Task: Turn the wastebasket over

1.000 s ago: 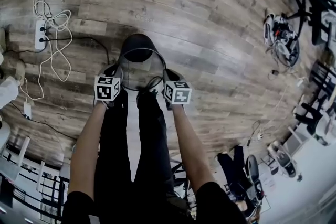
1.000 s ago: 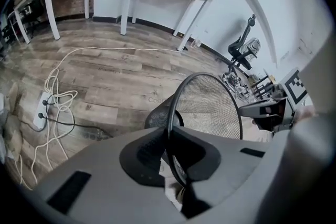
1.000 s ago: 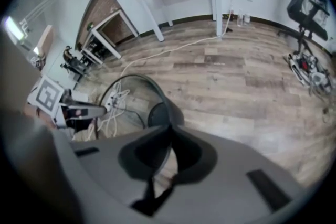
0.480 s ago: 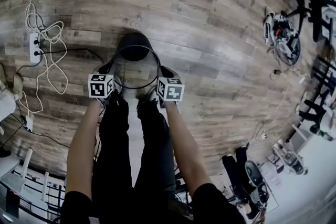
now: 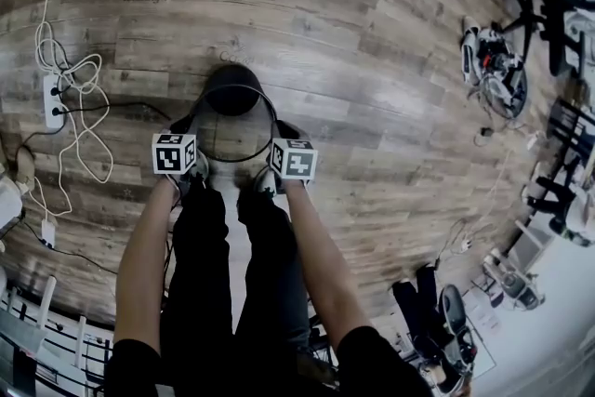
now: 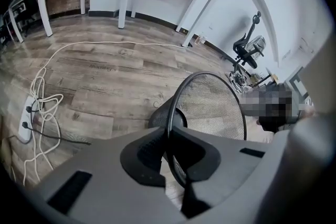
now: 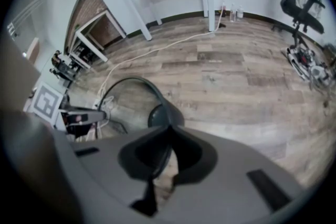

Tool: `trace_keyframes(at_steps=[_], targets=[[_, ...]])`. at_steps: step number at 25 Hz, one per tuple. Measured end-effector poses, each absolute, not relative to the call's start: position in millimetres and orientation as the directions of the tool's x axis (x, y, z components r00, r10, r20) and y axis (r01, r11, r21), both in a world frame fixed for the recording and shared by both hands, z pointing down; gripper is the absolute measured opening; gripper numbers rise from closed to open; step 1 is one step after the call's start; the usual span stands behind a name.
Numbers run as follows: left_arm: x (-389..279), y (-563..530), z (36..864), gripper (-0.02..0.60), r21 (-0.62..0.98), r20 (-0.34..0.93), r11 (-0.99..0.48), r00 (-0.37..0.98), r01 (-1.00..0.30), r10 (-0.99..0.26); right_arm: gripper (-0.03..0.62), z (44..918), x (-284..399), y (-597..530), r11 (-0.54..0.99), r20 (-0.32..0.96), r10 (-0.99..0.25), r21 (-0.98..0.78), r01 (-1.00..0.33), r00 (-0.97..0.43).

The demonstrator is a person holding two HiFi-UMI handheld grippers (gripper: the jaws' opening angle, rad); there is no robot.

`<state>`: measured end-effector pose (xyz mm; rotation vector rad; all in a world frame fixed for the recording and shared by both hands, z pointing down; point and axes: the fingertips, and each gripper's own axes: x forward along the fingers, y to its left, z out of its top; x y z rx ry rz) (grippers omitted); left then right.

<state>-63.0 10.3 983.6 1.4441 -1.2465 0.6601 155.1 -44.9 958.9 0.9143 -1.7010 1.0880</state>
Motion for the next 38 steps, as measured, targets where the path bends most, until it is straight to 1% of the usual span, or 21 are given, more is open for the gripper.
trace_keyframes(at_steps=[3,8,16,22,25,27,29,30,35,38], targets=[[-63,5,989,0.054,0.337,0.899,0.111,0.285,-0.935,-0.334,0.048,967,155,-47,0.343,0.940,-0.110,-0.269,-0.900,-0.323],[-67,-5,993,0.054,0.331,0.892,0.108,0.274,-0.938,-0.360,0.048,972,153,-57,0.330,0.936,-0.135,-0.266,-0.906,-0.324],[-76,-15,999,0.054,0.327,0.895,0.137,0.260,-0.935,-0.361,0.048,976,142,-74,0.337,0.930,-0.157,-0.265,-0.903,-0.332],[-78,-25,1005,0.057,0.282,0.908,0.152,0.212,-0.947,-0.361,0.048,979,141,-82,0.330,0.930,-0.165,-0.261,-0.907,-0.328],[-77,-25,1004,0.075,0.309,0.903,0.174,0.231,-0.935,-0.361,0.048,980,140,-81,0.338,0.932,-0.161,-0.257,-0.906,-0.324],[-76,-25,1000,0.103,0.313,0.900,0.162,0.238,-0.936,-0.364,0.056,978,140,-82,0.365,0.932,-0.172,-0.242,-0.899,-0.320],[-80,-29,991,0.127,0.299,0.895,0.152,0.221,-0.942,-0.388,0.109,974,141,-84,0.387,0.931,-0.181,-0.228,-0.894,-0.316],[-83,-30,985,0.138,0.290,0.892,0.151,0.209,-0.945,-0.401,0.123,972,142,-84,0.387,0.932,-0.179,-0.228,-0.893,-0.315],[-86,-23,939,0.141,0.271,0.892,0.137,0.195,-0.953,-0.408,0.133,928,141,-73,0.358,0.931,-0.168,-0.248,-0.900,-0.323],[-78,-16,896,0.120,0.279,0.894,0.127,0.209,-0.952,-0.395,0.124,891,142,-66,0.348,0.926,-0.184,-0.253,-0.903,-0.330]])
